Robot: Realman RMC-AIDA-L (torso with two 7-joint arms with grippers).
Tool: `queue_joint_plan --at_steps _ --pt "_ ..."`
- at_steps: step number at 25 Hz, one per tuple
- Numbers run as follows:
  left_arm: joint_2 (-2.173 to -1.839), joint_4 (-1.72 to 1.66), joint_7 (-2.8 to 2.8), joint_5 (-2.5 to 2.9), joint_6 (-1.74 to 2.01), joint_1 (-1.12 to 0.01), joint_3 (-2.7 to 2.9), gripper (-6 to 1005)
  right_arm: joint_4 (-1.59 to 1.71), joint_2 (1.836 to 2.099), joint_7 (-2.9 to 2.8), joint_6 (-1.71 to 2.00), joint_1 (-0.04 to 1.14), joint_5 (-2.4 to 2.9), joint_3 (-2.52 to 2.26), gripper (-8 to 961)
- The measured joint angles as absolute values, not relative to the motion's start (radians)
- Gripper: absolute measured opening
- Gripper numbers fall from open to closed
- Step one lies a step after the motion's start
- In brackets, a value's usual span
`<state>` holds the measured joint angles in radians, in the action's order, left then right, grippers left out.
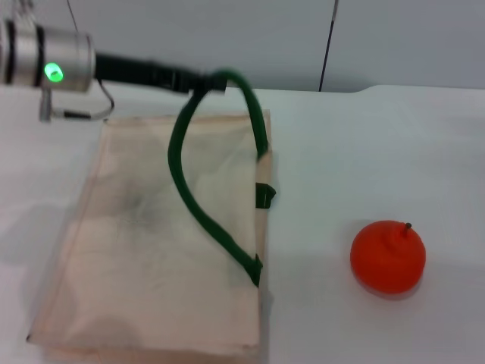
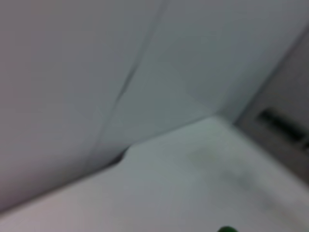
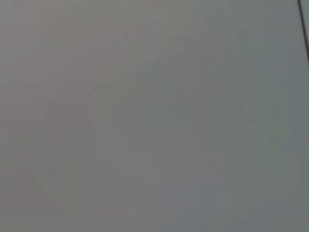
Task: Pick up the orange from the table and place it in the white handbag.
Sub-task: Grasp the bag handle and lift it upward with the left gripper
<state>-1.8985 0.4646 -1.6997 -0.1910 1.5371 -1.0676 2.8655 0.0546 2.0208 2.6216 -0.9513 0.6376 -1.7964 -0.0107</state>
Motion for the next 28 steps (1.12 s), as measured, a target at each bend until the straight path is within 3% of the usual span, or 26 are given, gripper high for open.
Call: queue_joint_plan --at_steps 10,19,23,26,28 --pt "-1.886 0.825 -1.752 -0.367 2.040 -1.149 2.867 134 0.064 2.021 2.590 -0.951 0.623 -1.794 -0.012 870" --pt "-1.807 0.843 -1.859 -0.190 2.056 -1.186 2.869 133 0.129 2.016 2.427 -0.960 0.596 -1.692 -0.030 858" --pt "-1.802 0.848 -1.864 -0.185 2.057 -1.190 2.868 133 0.255 2.013 2.165 -1.032 0.574 -1.491 -0.074 852" --pt "-1.799 0.852 -1.868 -0.189 2.057 -1.201 2.869 133 0.390 1.993 1.929 -1.184 0.552 -1.317 -0.098 848" --pt "-1.799 0.853 -1.869 -0.192 2.057 -1.204 2.868 133 0.436 1.958 1.831 -1.296 0.549 -1.217 -0.100 846"
